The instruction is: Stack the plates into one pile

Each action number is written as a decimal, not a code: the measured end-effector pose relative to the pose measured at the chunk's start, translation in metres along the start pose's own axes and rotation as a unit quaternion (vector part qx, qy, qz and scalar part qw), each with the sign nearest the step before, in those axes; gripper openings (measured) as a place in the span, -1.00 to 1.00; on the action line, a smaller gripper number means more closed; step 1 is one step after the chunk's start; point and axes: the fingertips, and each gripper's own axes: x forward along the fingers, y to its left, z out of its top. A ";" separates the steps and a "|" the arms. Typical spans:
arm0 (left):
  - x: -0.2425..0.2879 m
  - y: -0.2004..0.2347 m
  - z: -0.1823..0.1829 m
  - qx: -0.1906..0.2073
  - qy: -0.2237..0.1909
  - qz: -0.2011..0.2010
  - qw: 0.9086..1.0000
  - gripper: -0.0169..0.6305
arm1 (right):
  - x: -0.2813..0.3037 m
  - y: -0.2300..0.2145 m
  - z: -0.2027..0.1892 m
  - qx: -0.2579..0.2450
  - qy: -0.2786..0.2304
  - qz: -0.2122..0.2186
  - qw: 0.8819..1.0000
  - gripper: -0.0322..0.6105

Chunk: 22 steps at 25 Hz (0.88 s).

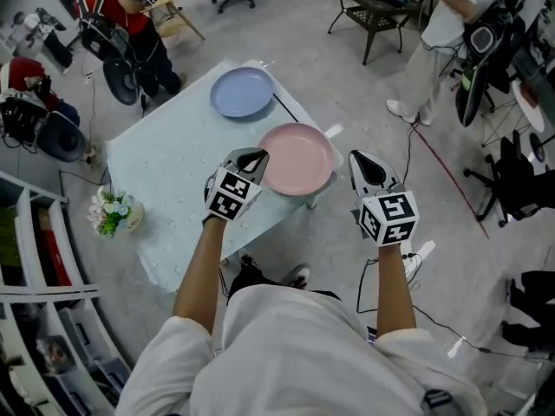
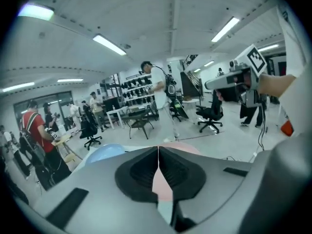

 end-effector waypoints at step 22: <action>0.051 0.174 -0.041 -0.022 0.011 0.013 1.000 -0.57 | 0.170 0.041 0.036 -0.018 0.027 0.036 0.999 -0.86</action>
